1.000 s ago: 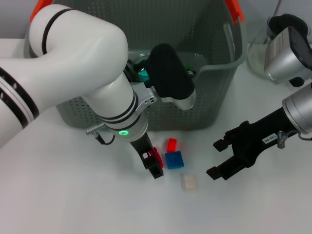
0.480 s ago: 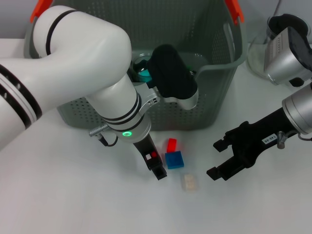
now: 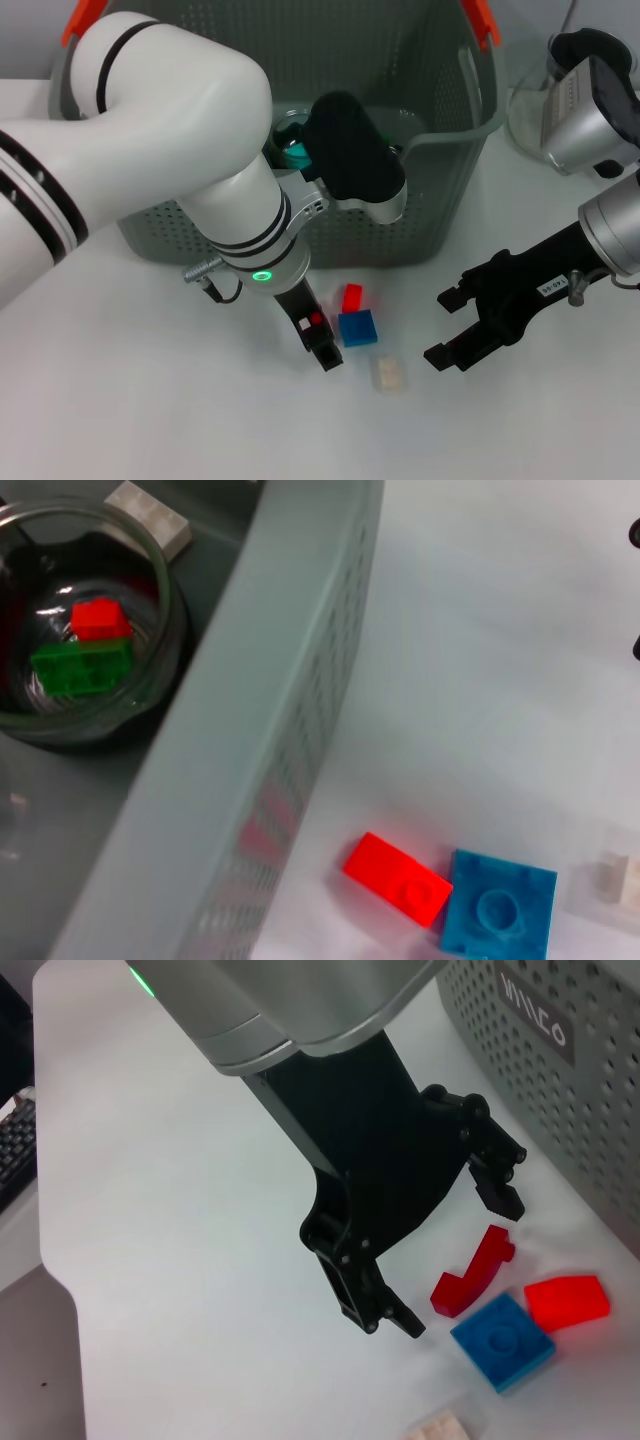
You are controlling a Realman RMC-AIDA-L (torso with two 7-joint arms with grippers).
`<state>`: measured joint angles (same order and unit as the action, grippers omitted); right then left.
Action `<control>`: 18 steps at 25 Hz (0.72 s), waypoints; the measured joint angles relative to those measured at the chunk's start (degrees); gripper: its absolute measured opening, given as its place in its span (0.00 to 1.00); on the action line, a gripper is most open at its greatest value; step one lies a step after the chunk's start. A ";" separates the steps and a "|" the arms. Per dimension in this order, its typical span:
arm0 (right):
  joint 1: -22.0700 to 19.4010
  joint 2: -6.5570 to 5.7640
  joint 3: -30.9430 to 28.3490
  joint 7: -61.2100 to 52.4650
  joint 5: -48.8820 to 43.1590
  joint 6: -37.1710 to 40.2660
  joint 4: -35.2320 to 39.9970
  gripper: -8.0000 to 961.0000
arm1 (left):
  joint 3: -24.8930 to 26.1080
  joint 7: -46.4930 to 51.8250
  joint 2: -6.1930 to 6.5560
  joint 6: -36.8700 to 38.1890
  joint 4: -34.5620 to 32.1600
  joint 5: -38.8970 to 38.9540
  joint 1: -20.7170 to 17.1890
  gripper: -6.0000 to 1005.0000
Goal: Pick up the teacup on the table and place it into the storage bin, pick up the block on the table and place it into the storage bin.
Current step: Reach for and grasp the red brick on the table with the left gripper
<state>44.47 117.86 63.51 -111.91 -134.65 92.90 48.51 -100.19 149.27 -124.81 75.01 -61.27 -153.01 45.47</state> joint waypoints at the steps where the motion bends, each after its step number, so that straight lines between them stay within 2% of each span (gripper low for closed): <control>1: 0.00 0.00 0.01 -0.01 0.00 0.00 0.00 0.98 | -0.01 0.10 0.00 0.02 0.16 0.00 0.05 0.89; 18: 0.00 0.00 0.06 0.37 -0.01 0.46 0.00 0.98 | 0.05 0.65 0.00 0.51 0.61 0.00 0.54 0.88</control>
<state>44.47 117.86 63.56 -111.54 -134.65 93.36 48.51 -100.13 149.92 -124.81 75.52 -60.67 -153.01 46.01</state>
